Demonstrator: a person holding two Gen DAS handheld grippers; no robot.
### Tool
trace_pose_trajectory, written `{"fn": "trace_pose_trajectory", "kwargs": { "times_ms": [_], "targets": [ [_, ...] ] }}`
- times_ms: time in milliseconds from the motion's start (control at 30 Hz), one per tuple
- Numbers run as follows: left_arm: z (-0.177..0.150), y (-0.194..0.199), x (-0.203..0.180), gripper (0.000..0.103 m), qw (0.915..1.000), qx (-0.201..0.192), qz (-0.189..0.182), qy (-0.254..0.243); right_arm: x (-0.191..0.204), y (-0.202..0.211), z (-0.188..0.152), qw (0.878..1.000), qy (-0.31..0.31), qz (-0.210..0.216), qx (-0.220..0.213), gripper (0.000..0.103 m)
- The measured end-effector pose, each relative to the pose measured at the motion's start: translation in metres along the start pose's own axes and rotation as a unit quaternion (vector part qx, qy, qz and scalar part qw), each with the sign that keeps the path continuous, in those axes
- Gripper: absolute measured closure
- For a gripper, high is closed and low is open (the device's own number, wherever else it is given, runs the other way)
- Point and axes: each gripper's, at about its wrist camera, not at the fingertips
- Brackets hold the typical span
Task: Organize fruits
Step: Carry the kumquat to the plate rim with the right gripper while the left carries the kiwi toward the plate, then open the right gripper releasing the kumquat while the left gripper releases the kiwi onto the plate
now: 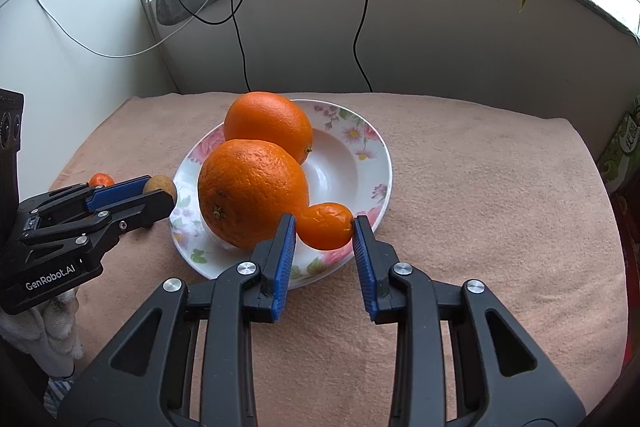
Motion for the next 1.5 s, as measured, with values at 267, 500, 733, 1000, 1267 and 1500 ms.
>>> {"fn": "trace_pose_trajectory", "kwargs": {
  "times_ms": [267, 500, 733, 1000, 1267, 1500],
  "targets": [
    [0.001, 0.004, -0.002, 0.043, 1.0000, -0.007, 0.002, -0.006, 0.004, 0.005, 0.000, 1.000, 0.010, -0.010, -0.011, 0.040],
    [-0.001, 0.008, 0.001, 0.031, 0.9999, -0.008, 0.011, -0.002, 0.008, 0.010, -0.001, 1.000, 0.012, -0.010, -0.015, 0.029],
    [-0.002, 0.015, 0.007, 0.025, 0.9996, -0.015, 0.026, -0.001, 0.013, 0.013, 0.002, 1.000, 0.013, -0.007, -0.013, 0.029],
    [-0.008, 0.030, 0.029, 0.024, 0.9988, -0.025, 0.041, 0.011, 0.030, 0.021, 0.003, 1.000, 0.021, 0.011, -0.018, 0.029],
    [-0.019, 0.050, 0.068, 0.024, 0.9954, -0.036, 0.085, 0.027, 0.058, 0.021, 0.006, 0.998, 0.044, 0.042, -0.020, 0.029],
    [-0.039, 0.066, 0.106, 0.024, 0.9916, -0.030, 0.115, 0.051, 0.091, 0.009, 0.005, 0.994, 0.074, 0.076, -0.007, 0.029]
  ]
}}
Point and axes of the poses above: each gripper's, at about its wrist camera, not at the fingertips, and y roughly against the way its jaws point, x to its left, z to its top, and after that the axes turned 9 degrees about z, right-handed
